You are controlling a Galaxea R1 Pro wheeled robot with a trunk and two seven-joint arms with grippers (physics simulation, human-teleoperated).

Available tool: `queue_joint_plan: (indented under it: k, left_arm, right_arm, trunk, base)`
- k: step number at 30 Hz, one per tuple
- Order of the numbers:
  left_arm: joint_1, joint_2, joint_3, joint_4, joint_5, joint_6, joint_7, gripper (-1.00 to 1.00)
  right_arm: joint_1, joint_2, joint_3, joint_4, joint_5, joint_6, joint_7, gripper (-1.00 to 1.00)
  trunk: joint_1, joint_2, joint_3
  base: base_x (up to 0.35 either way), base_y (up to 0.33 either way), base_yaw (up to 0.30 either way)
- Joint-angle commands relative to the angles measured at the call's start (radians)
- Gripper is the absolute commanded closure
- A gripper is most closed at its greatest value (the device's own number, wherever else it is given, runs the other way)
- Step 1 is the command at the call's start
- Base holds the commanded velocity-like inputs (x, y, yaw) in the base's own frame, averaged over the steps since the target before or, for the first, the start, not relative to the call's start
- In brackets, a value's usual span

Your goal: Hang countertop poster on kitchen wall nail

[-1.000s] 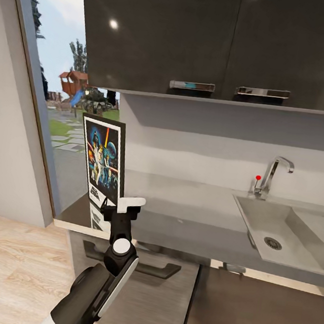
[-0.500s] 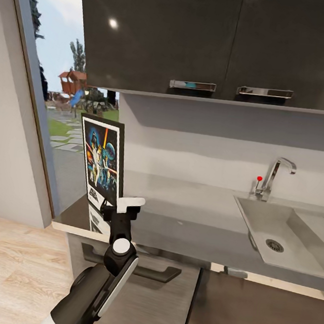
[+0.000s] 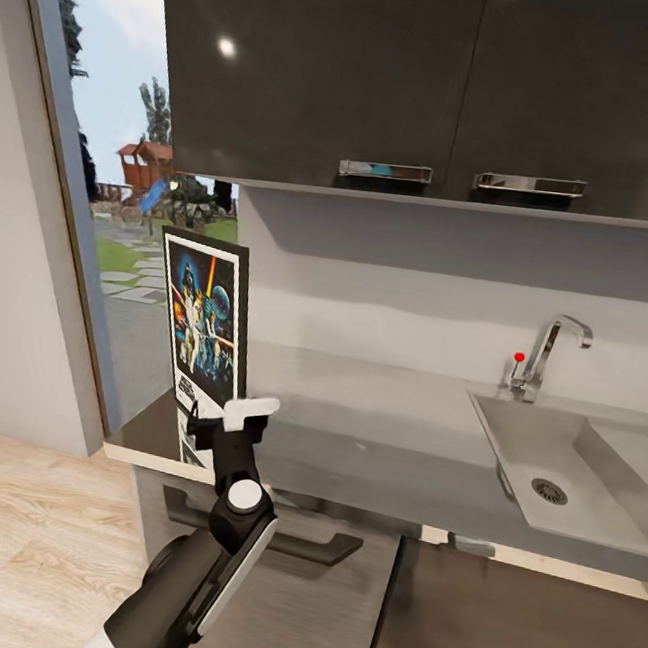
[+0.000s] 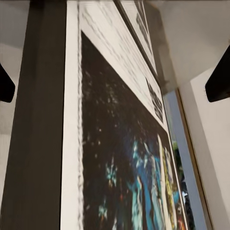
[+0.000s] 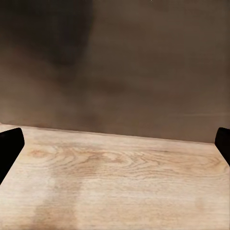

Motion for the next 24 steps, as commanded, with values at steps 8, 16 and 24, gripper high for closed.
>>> queue_joint_plan:
  k: [8, 16, 24]
  left_arm:
    - [-0.001, 0.000, -0.001, 0.007, -0.002, 0.007, 0.010, -1.00]
    - [-0.001, 0.000, -0.001, 0.007, -0.002, 0.007, 0.011, -1.00]
    - [-0.001, 0.000, -0.001, 0.007, -0.002, 0.007, 0.013, -1.00]
  right_arm:
    - [-0.001, 0.000, 0.000, 0.001, 0.000, -0.003, -0.002, -1.00]
    - [0.000, 0.000, 0.000, 0.001, 0.001, -0.003, -0.002, -1.00]
    - [0.000, 0.000, 0.000, 0.001, 0.002, -0.003, -0.002, -1.00]
  trunk:
    - [0.000, -0.001, -0.001]
    - [0.000, -0.001, -0.001]
    - [0.000, -0.001, -0.001]
  base:
    - [0.000, 0.000, 0.000]
    - [0.038, -0.012, 0.000]
    - [0.037, -0.014, 0.000]
